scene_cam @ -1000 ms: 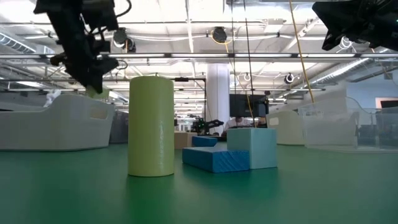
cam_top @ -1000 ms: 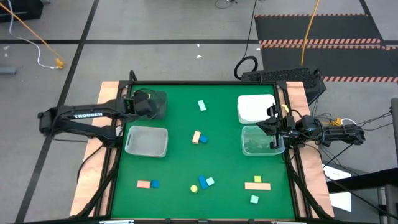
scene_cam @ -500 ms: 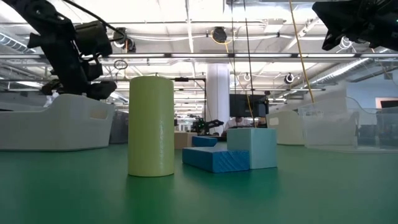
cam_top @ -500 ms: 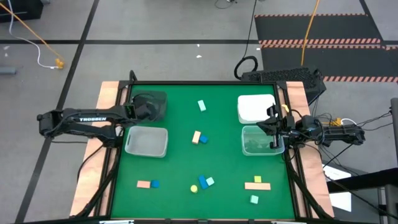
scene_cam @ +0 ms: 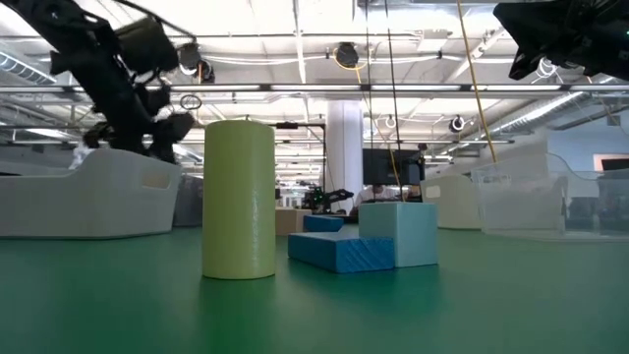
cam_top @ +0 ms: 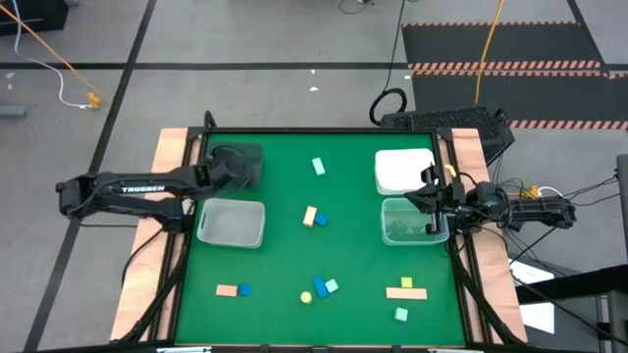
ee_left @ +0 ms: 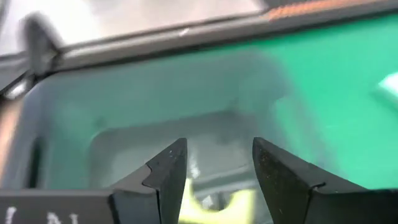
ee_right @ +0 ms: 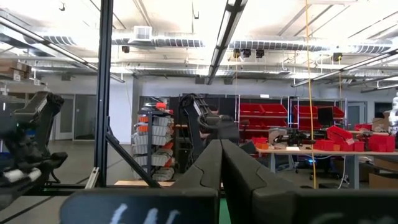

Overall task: Sort & place blocks by color
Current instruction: Put the white rectangular block into the white bin

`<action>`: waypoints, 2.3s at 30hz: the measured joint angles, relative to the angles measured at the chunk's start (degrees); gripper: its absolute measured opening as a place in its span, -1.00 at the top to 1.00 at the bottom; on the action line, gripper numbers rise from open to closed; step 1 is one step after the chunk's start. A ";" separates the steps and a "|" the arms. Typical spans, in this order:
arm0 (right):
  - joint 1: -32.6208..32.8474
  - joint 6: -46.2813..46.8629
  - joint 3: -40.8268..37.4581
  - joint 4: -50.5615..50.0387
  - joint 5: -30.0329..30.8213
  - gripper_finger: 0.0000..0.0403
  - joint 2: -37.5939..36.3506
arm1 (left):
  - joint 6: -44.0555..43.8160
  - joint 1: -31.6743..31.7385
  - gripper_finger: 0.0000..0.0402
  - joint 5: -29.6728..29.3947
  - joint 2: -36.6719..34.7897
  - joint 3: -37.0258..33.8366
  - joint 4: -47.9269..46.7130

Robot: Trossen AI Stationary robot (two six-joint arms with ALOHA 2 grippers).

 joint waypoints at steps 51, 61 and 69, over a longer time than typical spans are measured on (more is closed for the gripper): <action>0.00 0.44 -0.01 8.45 1.40 1.00 -0.02 | 25.97 -15.28 0.07 20.95 -5.28 0.09 31.45; 0.00 0.32 -0.01 14.70 2.48 1.00 -0.02 | 28.14 -15.28 0.07 20.67 -5.28 0.09 32.50; 0.00 1.88 -0.01 13.11 6.16 1.00 -0.02 | 29.09 -15.28 0.07 20.67 -5.28 0.09 32.47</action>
